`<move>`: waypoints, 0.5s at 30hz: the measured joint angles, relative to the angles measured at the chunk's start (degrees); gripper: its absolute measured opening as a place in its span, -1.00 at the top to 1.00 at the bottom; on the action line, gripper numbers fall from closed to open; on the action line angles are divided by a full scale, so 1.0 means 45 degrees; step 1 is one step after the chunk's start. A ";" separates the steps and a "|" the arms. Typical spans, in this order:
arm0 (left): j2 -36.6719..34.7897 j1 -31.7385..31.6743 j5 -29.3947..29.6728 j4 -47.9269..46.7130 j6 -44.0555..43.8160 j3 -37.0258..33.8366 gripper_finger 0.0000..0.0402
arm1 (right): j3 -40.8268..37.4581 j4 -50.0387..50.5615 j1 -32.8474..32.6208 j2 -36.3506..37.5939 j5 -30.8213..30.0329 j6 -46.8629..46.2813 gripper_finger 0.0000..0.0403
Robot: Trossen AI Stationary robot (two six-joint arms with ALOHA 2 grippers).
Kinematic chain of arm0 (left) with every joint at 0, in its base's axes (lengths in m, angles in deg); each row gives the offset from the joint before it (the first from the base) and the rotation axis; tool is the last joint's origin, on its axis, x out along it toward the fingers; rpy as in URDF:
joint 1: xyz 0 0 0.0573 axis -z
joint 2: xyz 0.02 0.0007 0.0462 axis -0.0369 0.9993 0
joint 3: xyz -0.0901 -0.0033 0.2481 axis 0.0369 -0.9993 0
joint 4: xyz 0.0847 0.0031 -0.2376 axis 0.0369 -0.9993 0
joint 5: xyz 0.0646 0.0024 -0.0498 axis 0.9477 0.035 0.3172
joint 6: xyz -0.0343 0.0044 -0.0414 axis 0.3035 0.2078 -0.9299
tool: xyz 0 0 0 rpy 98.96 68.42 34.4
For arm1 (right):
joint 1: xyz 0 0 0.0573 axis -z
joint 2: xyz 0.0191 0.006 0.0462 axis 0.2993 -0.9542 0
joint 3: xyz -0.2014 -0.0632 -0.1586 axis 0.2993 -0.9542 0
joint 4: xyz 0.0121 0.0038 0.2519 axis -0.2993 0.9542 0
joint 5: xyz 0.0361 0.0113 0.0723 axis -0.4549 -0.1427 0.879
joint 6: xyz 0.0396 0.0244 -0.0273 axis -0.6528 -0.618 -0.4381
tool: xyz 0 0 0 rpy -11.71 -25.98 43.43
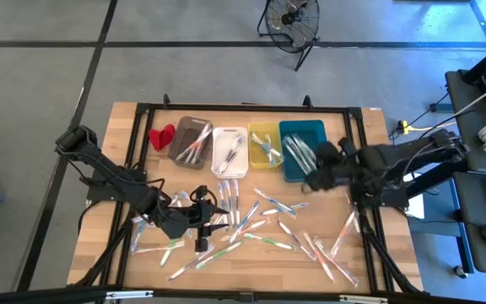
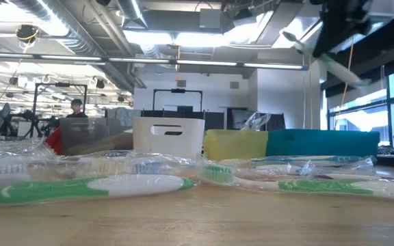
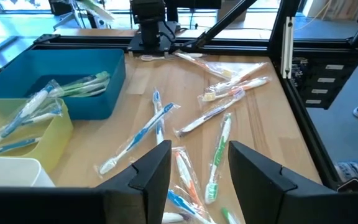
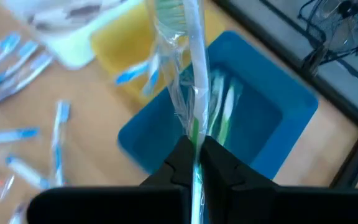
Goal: Pick & Place Toothbrushes
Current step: Put the green toothbrush into the blue bin
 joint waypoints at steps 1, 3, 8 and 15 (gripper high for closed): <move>0.0000 -0.0002 0.0033 0.0000 0.0001 0.0000 0.23 | 0.0000 -0.0314 0.0472 0.0099 0.0011 0.0601 0.94; 0.0000 -0.0005 0.0103 0.0000 0.0019 0.0000 0.23 | 0.0000 -0.1090 0.1462 0.0204 0.0419 0.1960 0.94; 0.0000 -0.0005 0.0114 0.0000 0.0216 0.0000 0.23 | 0.0000 -0.2548 0.4095 0.0146 0.2561 0.4561 0.94; 0.0000 -0.0002 0.0108 -0.0006 0.0217 0.0000 0.23 | -0.0005 -0.2378 0.6703 -0.0494 0.4877 0.5847 0.94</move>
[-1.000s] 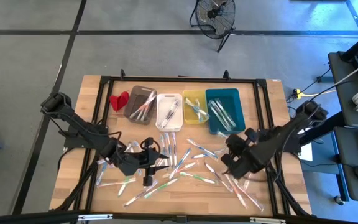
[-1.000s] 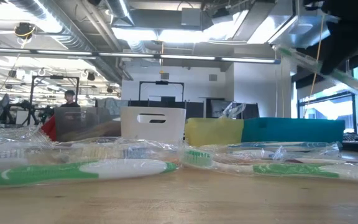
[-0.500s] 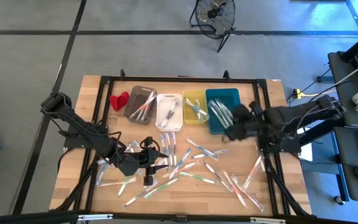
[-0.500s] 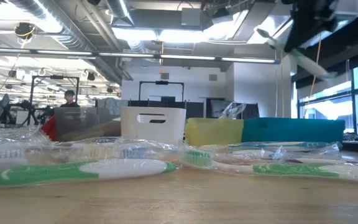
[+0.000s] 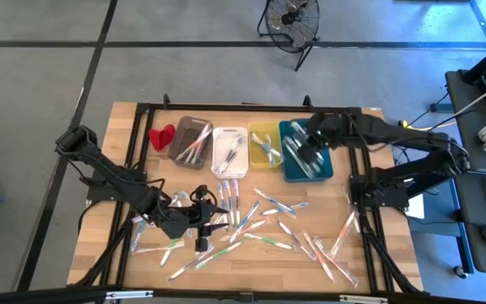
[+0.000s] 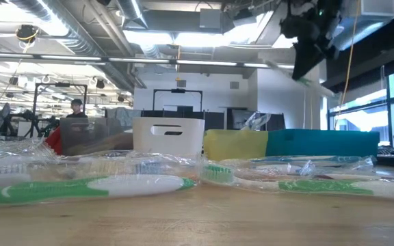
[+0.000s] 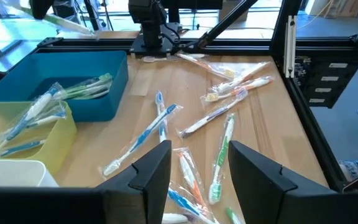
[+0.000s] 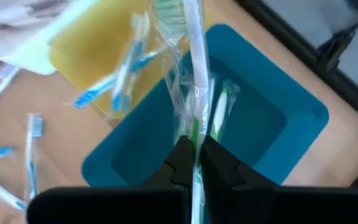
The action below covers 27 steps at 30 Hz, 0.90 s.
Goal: Pick & Place Toothbrushes
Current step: Put the green toothbrush into the blue bin
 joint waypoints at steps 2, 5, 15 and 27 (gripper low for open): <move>0.0000 0.0002 -0.0005 -0.0032 0.0001 0.0000 0.23 | 0.0000 0.0021 0.0402 -0.0259 0.0329 0.0213 0.94; 0.0008 0.0000 -0.0060 -0.0050 0.0005 0.0000 0.23 | 0.0000 0.0033 0.0836 -0.0775 0.0542 0.0551 0.94; 0.0126 0.0059 -0.0193 -0.0082 -0.0083 -0.0005 0.23 | -0.1046 -0.0741 0.1902 -0.2449 0.1799 0.1430 0.94; 0.0126 0.0060 -0.0175 -0.0093 0.0021 -0.0005 0.23 | -0.3134 -0.3071 0.3341 -0.2636 0.3513 0.1751 0.94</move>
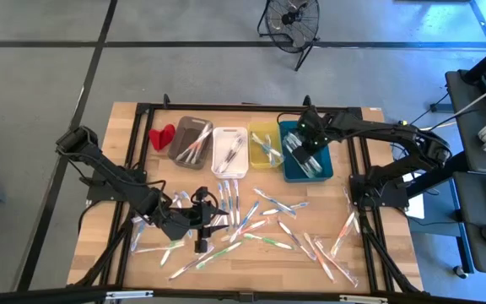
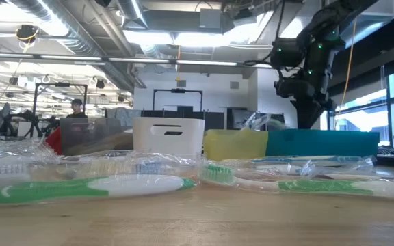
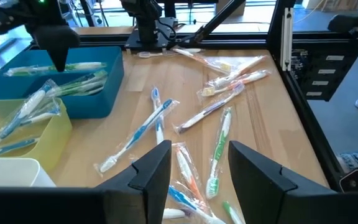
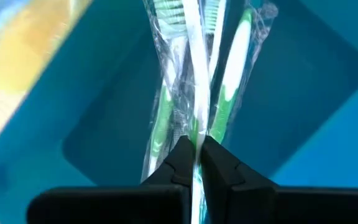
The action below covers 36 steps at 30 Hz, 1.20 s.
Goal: Pick & Place Toothbrushes
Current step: Put the green toothbrush into the blue bin, then put the orange toothbrush into the black bin
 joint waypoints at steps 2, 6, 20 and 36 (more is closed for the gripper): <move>0.0000 0.0000 0.0000 -0.0003 0.0009 0.0000 0.23 | -0.0202 -0.0189 0.0071 0.0000 0.0079 0.0006 0.94; 0.0000 0.0000 0.0005 -0.0004 0.0027 0.0000 0.23 | -0.0300 -0.0240 0.0095 0.0000 0.0084 0.0006 0.94; 0.0000 0.0000 0.0024 0.0001 0.0324 0.0000 0.23 | -0.0300 -0.0509 0.0290 0.0000 0.0079 0.0226 0.88; 0.0010 0.0000 0.0015 0.0001 0.0222 0.0000 0.23 | 0.0115 -0.0235 0.0357 0.0000 -0.0023 -0.0288 0.05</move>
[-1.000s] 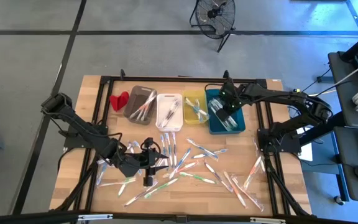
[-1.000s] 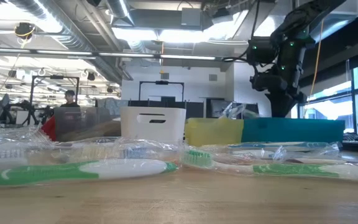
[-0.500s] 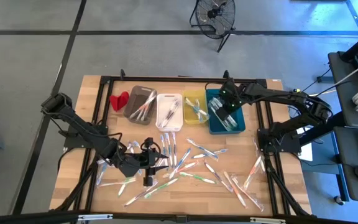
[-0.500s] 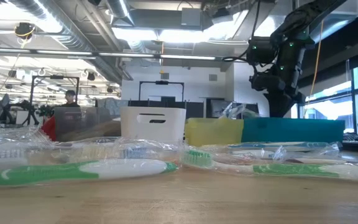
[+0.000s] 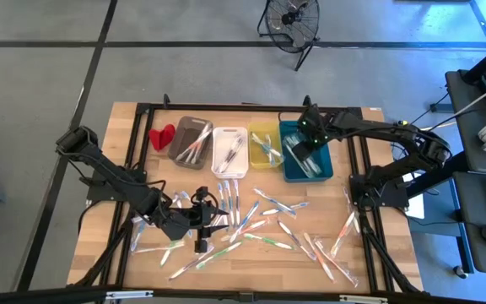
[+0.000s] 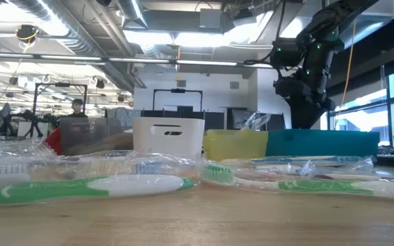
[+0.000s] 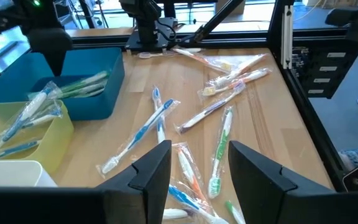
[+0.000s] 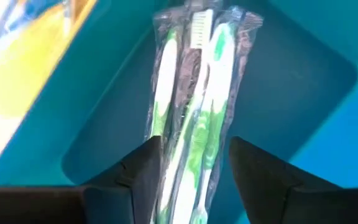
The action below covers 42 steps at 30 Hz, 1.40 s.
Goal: Pick & Place Toothbrushes
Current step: Put the orange toothbrush into the black bin
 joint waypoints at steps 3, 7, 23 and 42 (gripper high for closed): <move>0.0000 0.0000 0.0000 0.0000 0.0000 0.0000 0.23 | 0.0784 0.1438 -0.0049 0.0000 0.0512 -0.0007 0.02; 0.0000 0.0000 0.0000 0.0000 0.0000 0.0000 0.23 | 0.1787 0.3195 -0.0408 0.0018 0.1467 -0.0315 0.02; 0.0000 0.0214 -0.0092 -0.0005 -0.0034 0.0000 0.23 | 0.2149 0.6083 -0.5928 0.0024 0.4429 -0.3339 0.01; 0.0000 0.0189 -0.0076 -0.0233 0.0843 0.0000 0.23 | 0.2145 0.6673 -1.3438 0.0024 0.2032 -0.9514 0.01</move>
